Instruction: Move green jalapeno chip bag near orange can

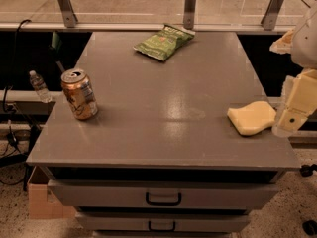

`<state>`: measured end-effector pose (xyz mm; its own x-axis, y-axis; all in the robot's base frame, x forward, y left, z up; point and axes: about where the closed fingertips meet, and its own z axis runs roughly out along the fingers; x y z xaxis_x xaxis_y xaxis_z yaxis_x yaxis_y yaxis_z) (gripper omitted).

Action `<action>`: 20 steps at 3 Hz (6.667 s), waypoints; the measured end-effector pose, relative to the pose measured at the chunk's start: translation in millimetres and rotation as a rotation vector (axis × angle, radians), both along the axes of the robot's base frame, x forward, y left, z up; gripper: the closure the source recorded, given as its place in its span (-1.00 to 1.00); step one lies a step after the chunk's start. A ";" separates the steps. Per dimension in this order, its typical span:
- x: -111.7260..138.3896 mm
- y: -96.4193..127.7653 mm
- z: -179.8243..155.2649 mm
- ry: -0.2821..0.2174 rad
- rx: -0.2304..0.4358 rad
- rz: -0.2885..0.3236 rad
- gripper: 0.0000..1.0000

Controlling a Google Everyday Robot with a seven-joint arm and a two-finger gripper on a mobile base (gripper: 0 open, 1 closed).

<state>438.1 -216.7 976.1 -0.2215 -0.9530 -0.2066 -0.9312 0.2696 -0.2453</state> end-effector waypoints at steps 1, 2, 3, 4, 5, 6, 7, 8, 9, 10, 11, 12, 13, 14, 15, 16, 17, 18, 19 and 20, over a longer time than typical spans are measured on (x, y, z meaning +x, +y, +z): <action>0.0 0.0 0.0 0.000 0.000 0.000 -1.00; 20.7 4.2 -6.6 -0.042 0.044 0.000 -1.00; 98.5 25.7 -30.4 -0.121 0.186 -0.019 -1.00; 164.3 51.9 -28.6 -0.183 0.298 -0.022 -1.00; 203.4 72.9 -10.7 -0.226 0.370 -0.059 -1.00; 207.5 76.0 -5.1 -0.233 0.382 -0.066 -1.00; 211.6 77.6 -6.2 -0.235 0.393 -0.093 -1.00; 245.4 93.0 -12.6 -0.248 0.499 -0.192 -1.00; 298.9 117.2 -18.0 -0.263 0.663 -0.316 -1.00; 344.1 143.0 -33.0 -0.227 0.805 -0.421 -1.00; 379.6 168.6 -58.4 -0.203 0.849 -0.506 -1.00; 404.4 177.0 -94.8 -0.204 0.800 -0.564 -1.00; 417.6 180.7 -129.1 -0.196 0.746 -0.588 -0.66; 422.4 182.3 -143.3 -0.206 0.726 -0.580 -0.19; 422.8 181.8 -141.8 -0.213 0.725 -0.577 0.27; 422.8 181.8 -137.9 -0.213 0.725 -0.577 0.76; 422.7 181.7 -137.0 -0.213 0.725 -0.577 1.00; 409.6 184.4 -115.0 -0.237 0.741 -0.500 1.00; 357.7 170.3 -23.1 -0.322 0.841 -0.346 1.00; 313.8 165.5 33.1 -0.326 0.931 -0.175 1.00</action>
Offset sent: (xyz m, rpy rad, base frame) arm 0.0687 0.0119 -0.0252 0.1461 -0.1201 0.0011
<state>751.9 -51.2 1009.2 -0.1422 -0.3402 -0.9295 -0.7850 0.6108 -0.1035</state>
